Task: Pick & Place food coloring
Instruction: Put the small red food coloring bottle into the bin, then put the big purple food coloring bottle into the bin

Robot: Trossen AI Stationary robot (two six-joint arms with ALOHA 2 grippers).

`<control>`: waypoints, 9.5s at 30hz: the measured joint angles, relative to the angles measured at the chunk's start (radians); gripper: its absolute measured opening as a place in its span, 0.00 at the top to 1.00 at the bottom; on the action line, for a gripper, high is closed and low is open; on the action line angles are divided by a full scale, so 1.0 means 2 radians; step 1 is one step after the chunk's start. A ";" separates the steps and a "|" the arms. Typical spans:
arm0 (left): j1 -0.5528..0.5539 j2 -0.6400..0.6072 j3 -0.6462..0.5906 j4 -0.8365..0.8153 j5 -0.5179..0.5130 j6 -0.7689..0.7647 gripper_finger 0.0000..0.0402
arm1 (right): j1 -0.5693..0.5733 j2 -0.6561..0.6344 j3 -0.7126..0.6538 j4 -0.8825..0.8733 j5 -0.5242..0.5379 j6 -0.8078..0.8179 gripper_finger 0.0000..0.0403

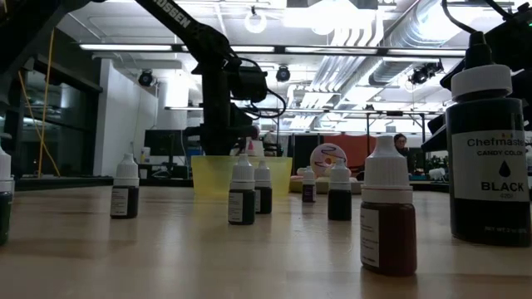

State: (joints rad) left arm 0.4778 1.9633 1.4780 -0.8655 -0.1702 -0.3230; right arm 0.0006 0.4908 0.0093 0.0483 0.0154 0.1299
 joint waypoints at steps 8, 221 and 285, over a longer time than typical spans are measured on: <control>0.000 0.000 0.000 0.000 0.004 0.015 0.81 | 0.000 0.000 0.000 0.000 0.000 0.000 1.00; -0.360 -0.285 0.023 -0.069 -0.036 -0.011 0.75 | 0.000 0.000 0.000 0.000 0.000 0.000 1.00; 0.008 0.157 0.359 -0.071 -0.079 -0.092 0.75 | 0.000 0.000 0.000 0.000 0.000 0.000 1.00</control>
State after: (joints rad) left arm 0.4931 2.2767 2.1952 -1.0077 -0.3278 -0.5062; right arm 0.0009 0.4904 0.0091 0.0483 0.0154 0.1299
